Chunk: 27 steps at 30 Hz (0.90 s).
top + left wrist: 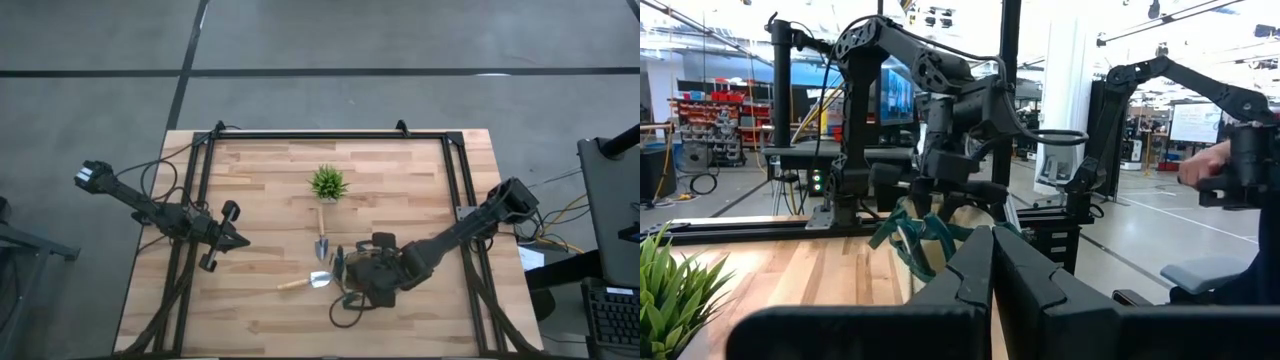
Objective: Pick & Place Garden tools in Gardening bag
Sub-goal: Put the green shear scissors into the green gardening bag
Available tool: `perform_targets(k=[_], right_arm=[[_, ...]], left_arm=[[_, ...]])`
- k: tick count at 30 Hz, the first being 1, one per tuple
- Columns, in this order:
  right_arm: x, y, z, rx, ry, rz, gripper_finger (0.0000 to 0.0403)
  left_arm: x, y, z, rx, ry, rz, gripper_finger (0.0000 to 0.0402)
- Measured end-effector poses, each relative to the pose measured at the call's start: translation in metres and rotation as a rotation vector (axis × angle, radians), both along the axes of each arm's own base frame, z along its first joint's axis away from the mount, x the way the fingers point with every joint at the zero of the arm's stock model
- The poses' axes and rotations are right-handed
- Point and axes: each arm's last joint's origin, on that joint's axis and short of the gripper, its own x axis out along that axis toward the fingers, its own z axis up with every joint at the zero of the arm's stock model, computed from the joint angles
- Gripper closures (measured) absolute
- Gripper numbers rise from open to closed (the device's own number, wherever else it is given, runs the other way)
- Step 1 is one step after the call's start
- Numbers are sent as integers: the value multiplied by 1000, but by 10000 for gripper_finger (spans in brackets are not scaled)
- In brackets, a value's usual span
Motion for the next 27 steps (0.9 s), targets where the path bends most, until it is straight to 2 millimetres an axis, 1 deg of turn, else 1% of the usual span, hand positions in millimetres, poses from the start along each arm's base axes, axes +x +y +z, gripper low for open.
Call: perform_targets(k=[3, 7, 11, 14, 15, 17, 19, 21, 22, 25, 27], right_arm=[[4, -2, -4, 34, -20, 9, 343], [9, -7, -18, 94, -48, 39, 301], [12, -17, -31, 109, -70, 60, 259], [13, -27, -39, 106, -64, 37, 243], [12, -30, -41, 104, -54, 29, 245], [11, -32, -44, 107, -42, 27, 264], [10, -32, -45, 108, -40, 26, 302], [10, -31, -44, 109, -39, 31, 353], [11, -31, -43, 109, -38, 35, 369], [15, -29, -35, 114, -48, 35, 371], [19, -27, -26, 115, -59, 42, 371]], left_arm=[[0, 0, 0, 0, 0, 0, 390], [0, 0, 0, 0, 0, 0, 390], [0, 0, 0, 0, 0, 0, 390], [0, 0, 0, 0, 0, 0, 390], [0, 0, 0, 0, 0, 0, 390], [0, 0, 0, 0, 0, 0, 390], [0, 0, 0, 0, 0, 0, 390], [0, 0, 0, 0, 0, 0, 390], [0, 0, 0, 0, 0, 0, 390], [0, 0, 0, 0, 0, 0, 390], [0, 0, 0, 0, 0, 0, 390]])
